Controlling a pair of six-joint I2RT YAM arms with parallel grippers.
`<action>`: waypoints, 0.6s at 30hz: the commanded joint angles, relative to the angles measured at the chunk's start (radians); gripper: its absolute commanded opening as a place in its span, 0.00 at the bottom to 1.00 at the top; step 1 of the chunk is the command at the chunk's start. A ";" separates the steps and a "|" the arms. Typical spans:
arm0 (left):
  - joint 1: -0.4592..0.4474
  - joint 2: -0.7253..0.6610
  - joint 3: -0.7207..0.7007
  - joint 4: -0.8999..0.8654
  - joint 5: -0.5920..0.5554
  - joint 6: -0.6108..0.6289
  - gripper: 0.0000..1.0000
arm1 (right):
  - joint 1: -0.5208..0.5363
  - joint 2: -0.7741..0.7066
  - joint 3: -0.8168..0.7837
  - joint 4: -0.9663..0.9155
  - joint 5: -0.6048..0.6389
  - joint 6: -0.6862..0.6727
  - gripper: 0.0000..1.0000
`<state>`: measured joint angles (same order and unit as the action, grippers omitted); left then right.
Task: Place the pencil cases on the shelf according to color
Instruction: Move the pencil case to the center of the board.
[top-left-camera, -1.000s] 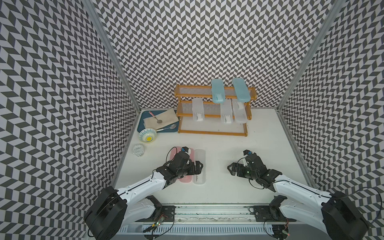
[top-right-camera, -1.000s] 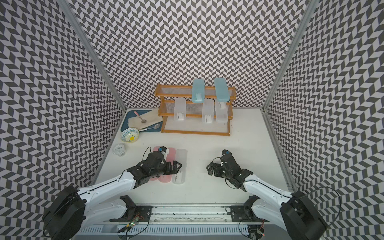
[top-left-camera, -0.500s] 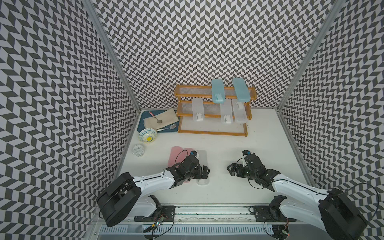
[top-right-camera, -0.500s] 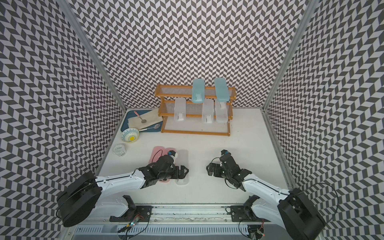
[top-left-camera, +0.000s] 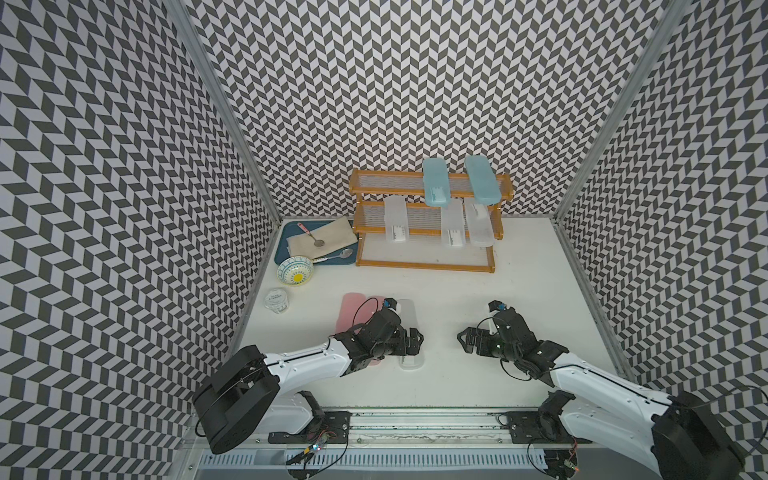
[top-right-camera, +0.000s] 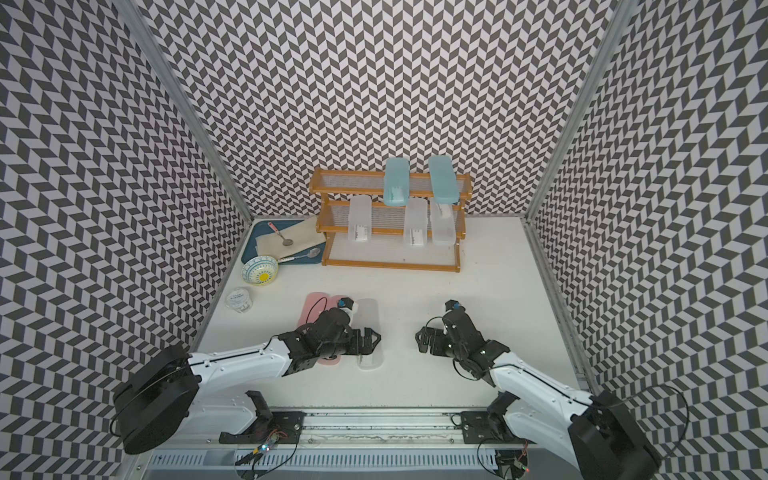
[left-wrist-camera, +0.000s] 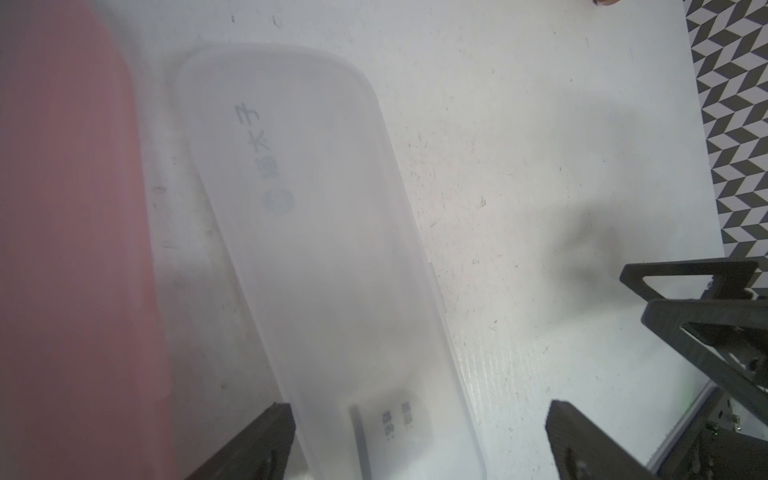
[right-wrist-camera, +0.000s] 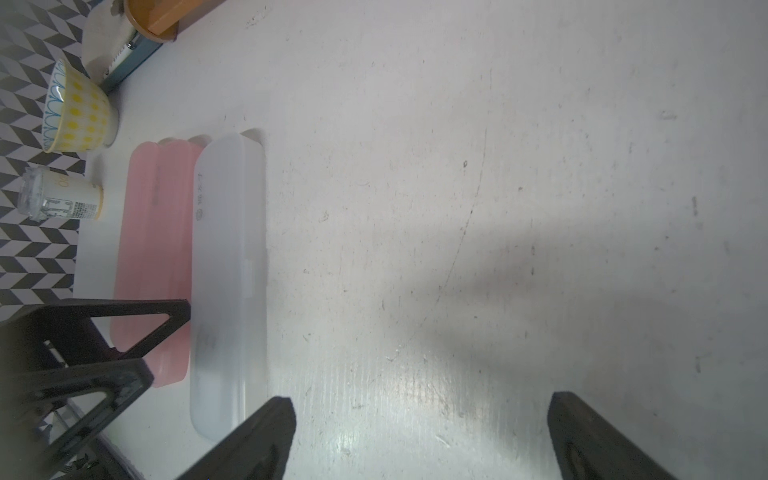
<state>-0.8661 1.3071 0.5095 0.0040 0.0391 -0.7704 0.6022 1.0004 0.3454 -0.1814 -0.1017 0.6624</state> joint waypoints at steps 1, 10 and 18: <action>-0.023 0.043 0.024 0.050 0.023 -0.021 1.00 | 0.007 -0.040 -0.016 -0.015 0.003 -0.006 0.99; -0.066 0.149 0.176 0.036 -0.018 -0.002 1.00 | 0.041 -0.143 -0.043 0.001 -0.055 -0.015 1.00; 0.061 -0.058 0.184 -0.119 -0.115 0.111 1.00 | 0.198 -0.150 -0.033 0.100 -0.023 -0.003 1.00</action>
<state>-0.8593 1.3178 0.6849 -0.0391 -0.0299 -0.7197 0.7544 0.8436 0.2958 -0.1623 -0.1490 0.6624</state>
